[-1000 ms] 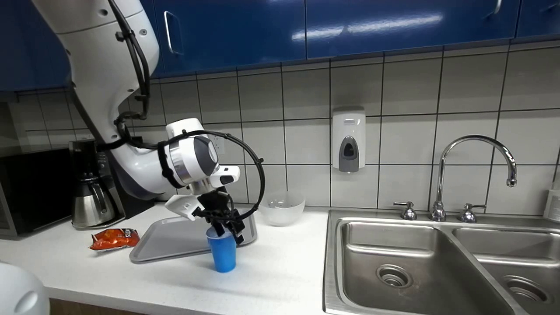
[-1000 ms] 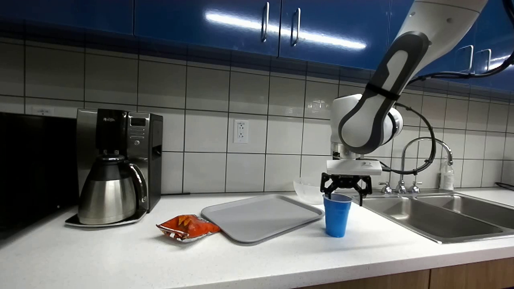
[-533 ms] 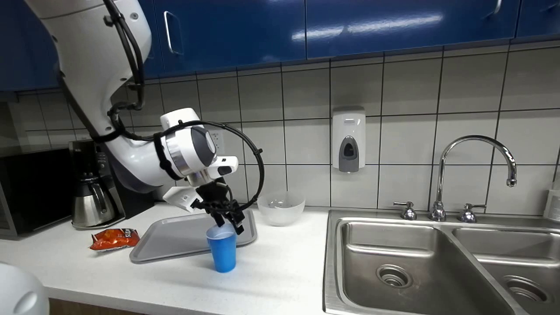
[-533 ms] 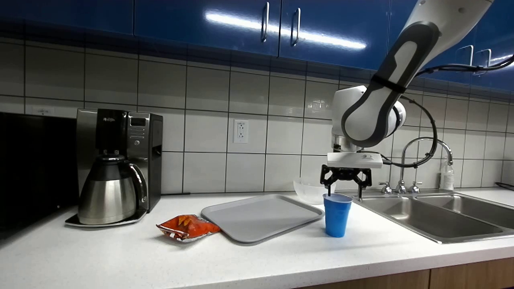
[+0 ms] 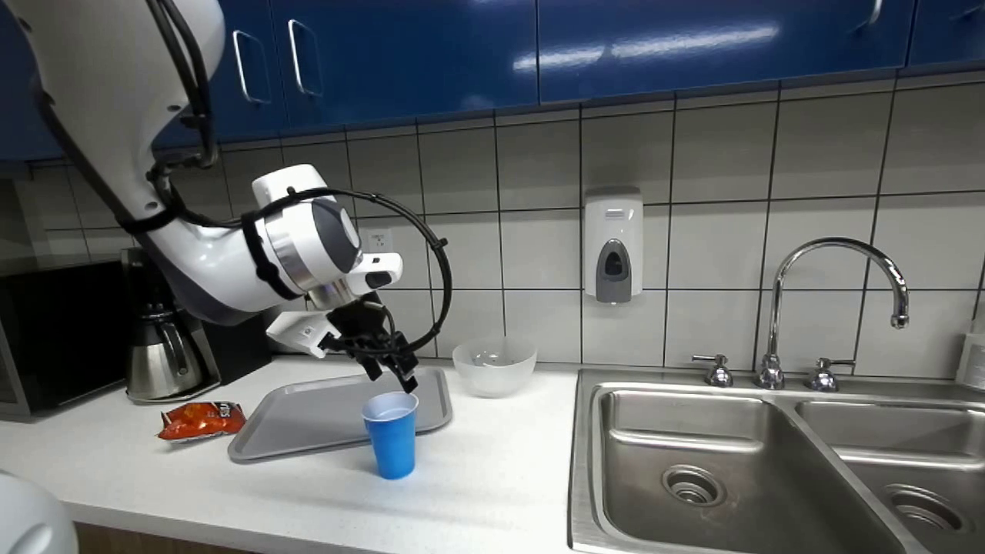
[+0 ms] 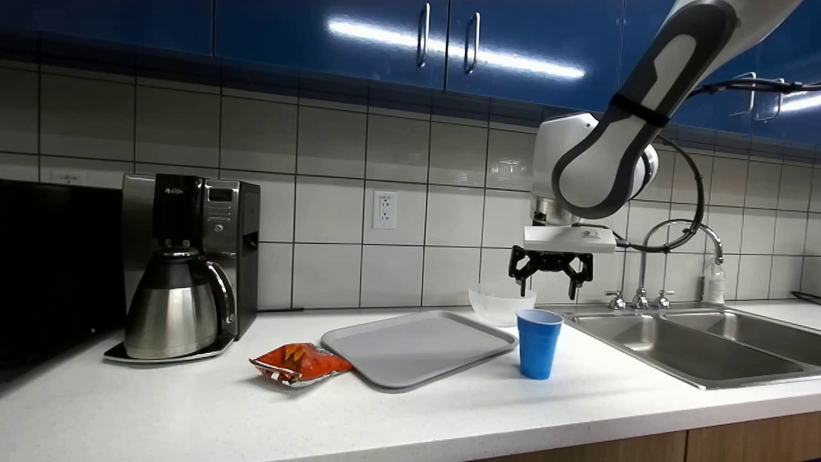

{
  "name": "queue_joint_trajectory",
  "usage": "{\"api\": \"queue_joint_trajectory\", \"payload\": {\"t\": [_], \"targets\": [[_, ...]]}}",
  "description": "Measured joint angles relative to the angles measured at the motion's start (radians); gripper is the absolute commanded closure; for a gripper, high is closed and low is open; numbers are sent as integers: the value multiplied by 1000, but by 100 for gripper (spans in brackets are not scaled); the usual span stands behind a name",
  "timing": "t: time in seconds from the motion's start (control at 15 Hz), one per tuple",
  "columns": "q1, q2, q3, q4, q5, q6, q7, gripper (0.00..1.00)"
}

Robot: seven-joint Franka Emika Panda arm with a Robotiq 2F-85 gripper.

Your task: Move the blue cup from the tray to the counter top

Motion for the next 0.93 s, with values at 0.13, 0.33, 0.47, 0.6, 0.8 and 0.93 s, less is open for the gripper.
{"api": "queue_joint_trajectory", "payload": {"t": [0.13, 0.33, 0.47, 0.6, 0.8, 0.93], "targets": [[-4, -30, 19, -15, 0, 0, 0, 0], [-8, -74, 49, -39, 0, 1, 0, 0], [-5, -96, 62, -54, 0, 4, 0, 0], [3, -116, 70, -68, 0, 9, 0, 0], [12, -129, 72, -79, 0, 10, 0, 0], [12, -130, 72, -81, 0, 10, 0, 0]]}}
